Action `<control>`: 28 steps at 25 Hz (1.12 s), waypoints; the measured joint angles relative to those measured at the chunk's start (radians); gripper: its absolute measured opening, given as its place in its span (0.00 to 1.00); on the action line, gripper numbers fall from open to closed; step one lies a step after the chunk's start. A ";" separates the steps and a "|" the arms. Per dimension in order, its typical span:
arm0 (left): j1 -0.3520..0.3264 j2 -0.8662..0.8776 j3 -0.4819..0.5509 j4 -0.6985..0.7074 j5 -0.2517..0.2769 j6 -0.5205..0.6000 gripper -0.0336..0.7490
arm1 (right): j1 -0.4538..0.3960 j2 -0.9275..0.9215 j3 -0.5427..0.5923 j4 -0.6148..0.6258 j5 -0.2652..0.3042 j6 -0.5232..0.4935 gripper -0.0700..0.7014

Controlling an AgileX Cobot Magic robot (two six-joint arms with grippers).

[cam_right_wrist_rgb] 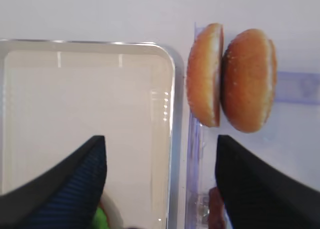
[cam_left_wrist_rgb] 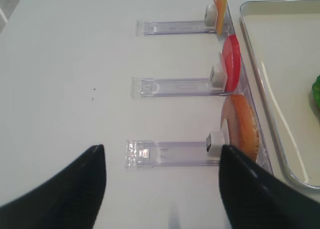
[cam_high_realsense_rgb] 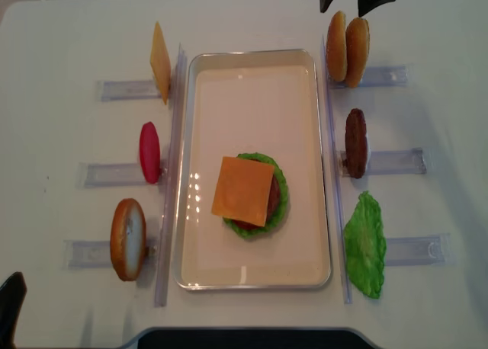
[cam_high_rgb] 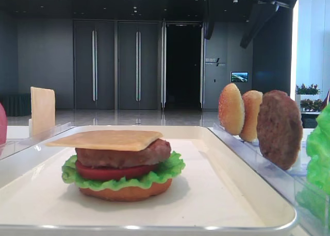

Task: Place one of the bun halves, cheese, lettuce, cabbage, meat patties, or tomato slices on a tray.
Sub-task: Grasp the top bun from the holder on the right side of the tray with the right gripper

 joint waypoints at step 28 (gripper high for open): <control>0.000 0.000 0.000 -0.001 0.000 0.000 0.73 | -0.004 0.115 -0.001 -0.046 -0.103 -0.026 0.70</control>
